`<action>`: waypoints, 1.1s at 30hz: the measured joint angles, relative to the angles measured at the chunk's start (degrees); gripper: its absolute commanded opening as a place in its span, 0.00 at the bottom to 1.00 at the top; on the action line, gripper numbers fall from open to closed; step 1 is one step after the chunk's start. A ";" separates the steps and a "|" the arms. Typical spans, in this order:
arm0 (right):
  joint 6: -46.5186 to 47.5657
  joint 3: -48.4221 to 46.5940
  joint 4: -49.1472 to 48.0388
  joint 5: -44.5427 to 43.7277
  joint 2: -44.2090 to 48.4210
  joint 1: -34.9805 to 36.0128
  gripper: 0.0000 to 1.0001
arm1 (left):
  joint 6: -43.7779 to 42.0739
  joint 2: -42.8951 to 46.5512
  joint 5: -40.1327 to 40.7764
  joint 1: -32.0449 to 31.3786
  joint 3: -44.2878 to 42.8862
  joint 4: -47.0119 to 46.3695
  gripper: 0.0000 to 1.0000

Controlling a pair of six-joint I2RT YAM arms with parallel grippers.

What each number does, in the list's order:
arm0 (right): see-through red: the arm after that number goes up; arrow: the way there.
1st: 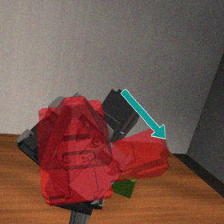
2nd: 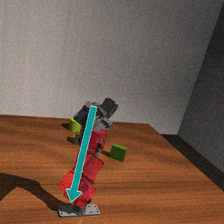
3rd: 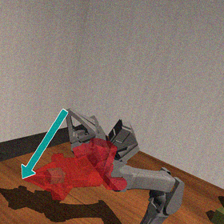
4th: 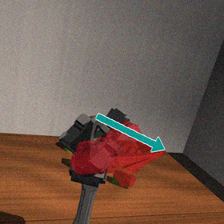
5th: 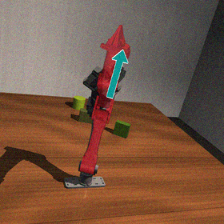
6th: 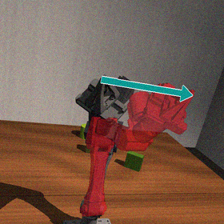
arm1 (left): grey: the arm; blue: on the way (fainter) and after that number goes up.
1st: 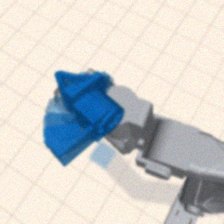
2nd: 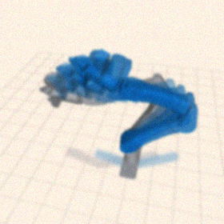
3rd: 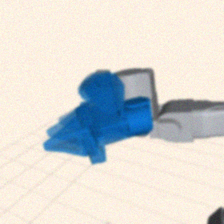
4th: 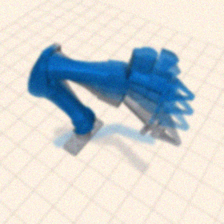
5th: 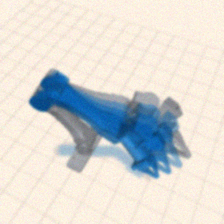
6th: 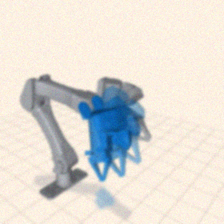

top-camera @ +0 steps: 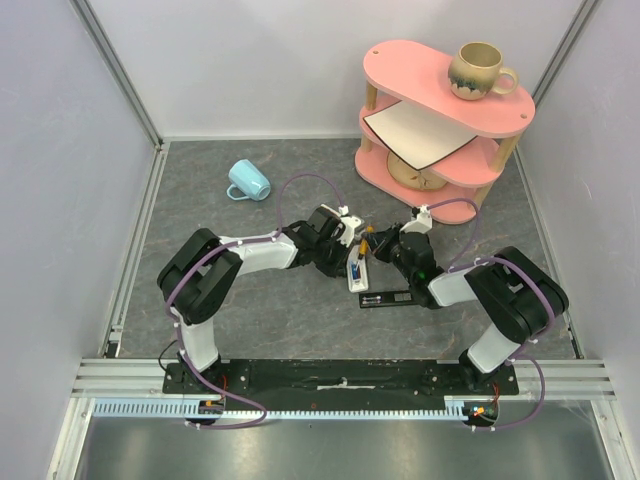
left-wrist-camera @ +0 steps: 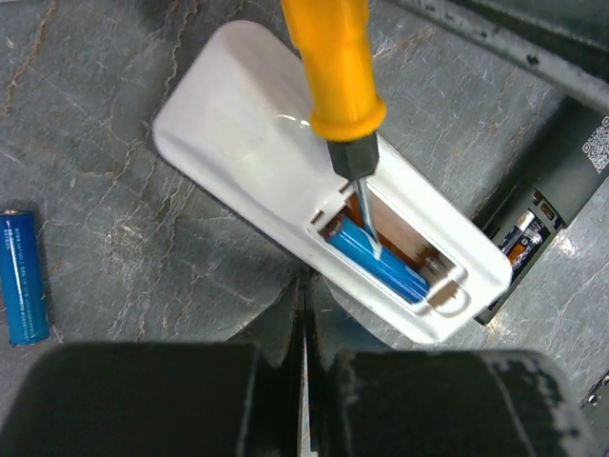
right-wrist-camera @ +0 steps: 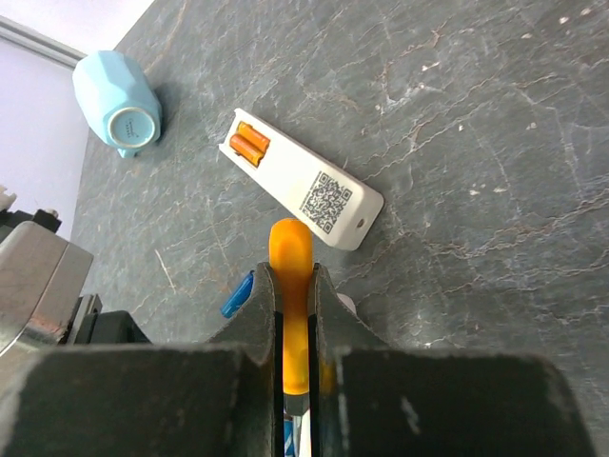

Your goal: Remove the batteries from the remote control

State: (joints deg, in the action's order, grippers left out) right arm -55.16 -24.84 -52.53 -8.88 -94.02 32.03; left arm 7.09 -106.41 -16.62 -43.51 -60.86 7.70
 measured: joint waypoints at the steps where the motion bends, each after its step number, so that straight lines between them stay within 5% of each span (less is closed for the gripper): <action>1: -0.37 0.00 0.00 0.48 0.00 0.00 0.00 | 0.07 -0.13 -0.02 0.00 -0.15 0.09 0.02; 17: -5.22 -0.09 -2.01 5.16 -1.18 0.63 0.00 | 0.98 -1.42 0.46 -0.13 -1.42 -0.98 0.03; 26: -2.34 -0.55 2.69 3.63 3.76 0.85 0.00 | 1.49 3.39 6.95 -0.68 3.78 -3.58 0.50; 33: 2.27 -0.59 10.91 0.35 13.70 0.87 0.00 | 1.20 14.10 7.10 -0.76 12.63 -6.10 0.62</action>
State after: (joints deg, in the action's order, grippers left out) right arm -52.88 -25.43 -41.63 -8.54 -80.31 32.91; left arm 8.29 -92.31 -9.52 -44.27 -48.23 1.61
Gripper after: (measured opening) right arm 0.070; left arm 0.594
